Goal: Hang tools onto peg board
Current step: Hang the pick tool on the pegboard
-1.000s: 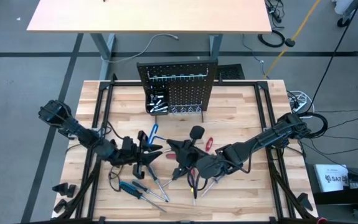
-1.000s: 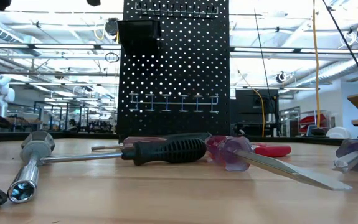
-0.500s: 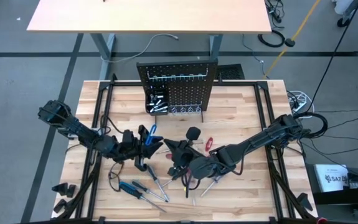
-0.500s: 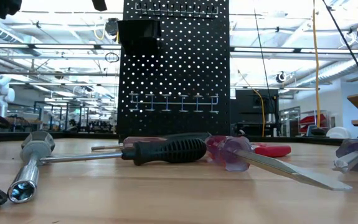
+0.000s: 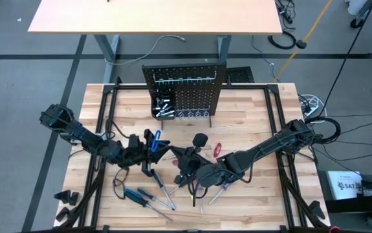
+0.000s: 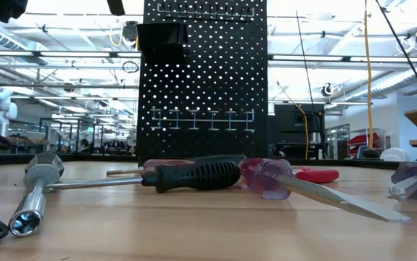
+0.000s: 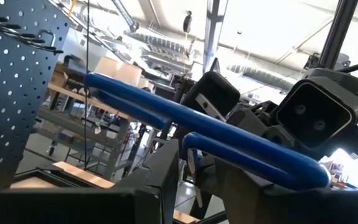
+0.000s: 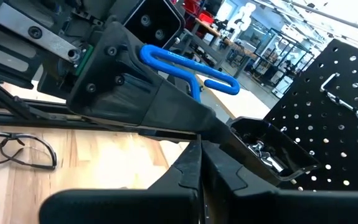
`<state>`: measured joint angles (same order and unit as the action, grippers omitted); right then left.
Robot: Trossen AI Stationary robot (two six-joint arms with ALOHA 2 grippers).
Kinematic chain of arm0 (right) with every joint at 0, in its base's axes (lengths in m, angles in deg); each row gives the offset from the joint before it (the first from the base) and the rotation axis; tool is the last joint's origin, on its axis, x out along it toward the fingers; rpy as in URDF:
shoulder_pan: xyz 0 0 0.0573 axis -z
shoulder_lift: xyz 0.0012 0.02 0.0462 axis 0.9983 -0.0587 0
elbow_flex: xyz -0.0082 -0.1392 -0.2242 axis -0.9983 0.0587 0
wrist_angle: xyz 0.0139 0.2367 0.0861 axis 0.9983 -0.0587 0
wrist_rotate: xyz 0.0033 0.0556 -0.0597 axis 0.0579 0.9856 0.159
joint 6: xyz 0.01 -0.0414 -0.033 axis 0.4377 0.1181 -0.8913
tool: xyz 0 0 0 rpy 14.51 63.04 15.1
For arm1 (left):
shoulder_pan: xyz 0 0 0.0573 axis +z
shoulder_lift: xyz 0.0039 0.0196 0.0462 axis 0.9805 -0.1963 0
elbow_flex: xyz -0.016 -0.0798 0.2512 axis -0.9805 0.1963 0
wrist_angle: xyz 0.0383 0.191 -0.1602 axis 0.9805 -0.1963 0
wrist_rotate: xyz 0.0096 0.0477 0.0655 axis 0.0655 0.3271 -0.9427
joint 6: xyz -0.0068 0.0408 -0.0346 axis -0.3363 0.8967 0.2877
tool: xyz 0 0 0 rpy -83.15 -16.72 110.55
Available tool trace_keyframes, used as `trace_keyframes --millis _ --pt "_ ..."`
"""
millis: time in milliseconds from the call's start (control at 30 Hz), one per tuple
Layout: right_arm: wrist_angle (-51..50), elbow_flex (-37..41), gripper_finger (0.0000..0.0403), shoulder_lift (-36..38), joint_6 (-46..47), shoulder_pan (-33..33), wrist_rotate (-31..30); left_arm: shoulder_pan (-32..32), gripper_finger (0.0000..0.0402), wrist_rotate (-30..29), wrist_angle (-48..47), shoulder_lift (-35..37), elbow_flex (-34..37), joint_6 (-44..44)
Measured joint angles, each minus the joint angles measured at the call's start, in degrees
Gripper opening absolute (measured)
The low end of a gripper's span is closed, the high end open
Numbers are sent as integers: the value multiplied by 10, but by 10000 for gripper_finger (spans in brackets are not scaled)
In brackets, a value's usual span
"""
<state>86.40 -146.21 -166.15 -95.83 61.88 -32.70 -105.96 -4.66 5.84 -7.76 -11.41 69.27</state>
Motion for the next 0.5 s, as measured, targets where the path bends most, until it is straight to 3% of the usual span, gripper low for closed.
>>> trace_keyframes --millis 100,233,500 --pt "0 0 0 0 0 -1 0 0 79 -1 -2 0 0 1" --pt "-4 0 0 0 8 -2 0 -2 14 -2 -1 0 0 33" --pt "-11 0 8 2 -12 -15 -6 -4 5 -6 5 3 0 41"
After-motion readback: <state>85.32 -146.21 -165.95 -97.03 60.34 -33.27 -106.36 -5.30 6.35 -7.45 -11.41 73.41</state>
